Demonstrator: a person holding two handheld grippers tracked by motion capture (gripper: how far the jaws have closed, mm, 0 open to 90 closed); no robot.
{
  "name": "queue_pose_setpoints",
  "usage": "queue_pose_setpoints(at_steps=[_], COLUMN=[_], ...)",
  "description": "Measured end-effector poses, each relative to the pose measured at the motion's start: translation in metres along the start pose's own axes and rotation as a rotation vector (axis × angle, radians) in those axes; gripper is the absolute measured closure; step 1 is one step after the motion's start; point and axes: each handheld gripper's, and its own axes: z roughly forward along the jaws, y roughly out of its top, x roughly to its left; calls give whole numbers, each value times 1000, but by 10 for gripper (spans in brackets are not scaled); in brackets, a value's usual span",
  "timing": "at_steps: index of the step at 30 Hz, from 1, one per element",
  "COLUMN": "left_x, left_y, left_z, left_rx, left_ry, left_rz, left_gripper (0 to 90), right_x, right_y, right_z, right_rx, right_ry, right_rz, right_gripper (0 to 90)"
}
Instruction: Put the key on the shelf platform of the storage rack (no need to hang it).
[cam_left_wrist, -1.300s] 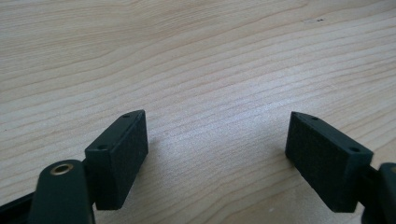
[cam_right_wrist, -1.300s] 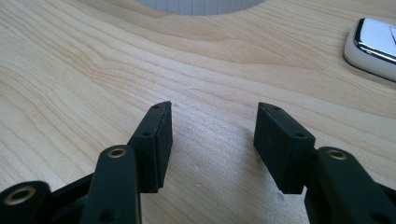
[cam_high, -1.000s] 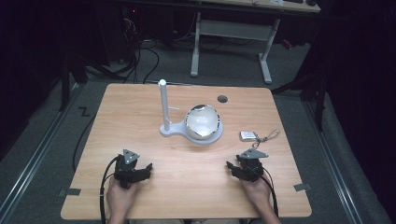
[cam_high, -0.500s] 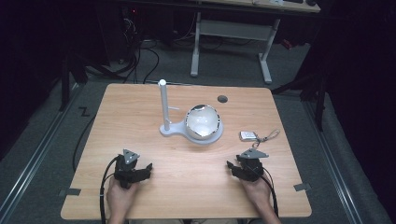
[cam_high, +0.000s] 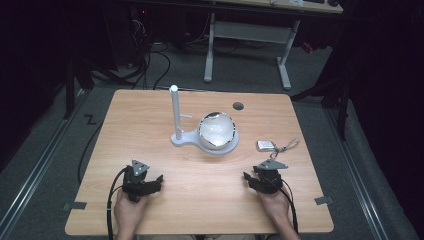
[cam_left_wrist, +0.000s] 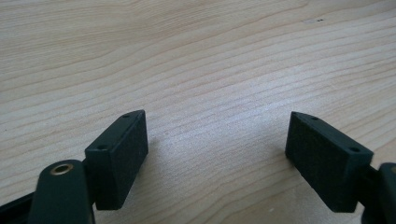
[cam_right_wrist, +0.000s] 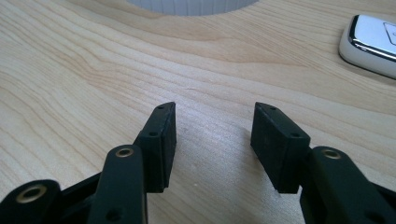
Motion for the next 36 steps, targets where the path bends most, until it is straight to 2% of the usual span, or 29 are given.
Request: queue_pose_setpoints(at_steps=[10,14,22,26,36], left_x=[0,0,0,0,0], left_y=[0,0,0,0,0], left_z=[0,0,0,0,0], left_rx=[0,0,0,0,0], left_ry=[0,0,0,0,-1], left_rz=[0,0,0,0,-1], left_gripper=[214,214,214,214,214], right_x=[-3,-1,-12,-17,-37], right_y=[0,1,1,0,5], right_z=[-3,-7,-17,-20,-33], right_rx=[13,0,-21,-19,-47], right_ry=[3,5,21,23,9], right_rz=[19,5,46,48,89], right_gripper=[540,547,557,551,555])
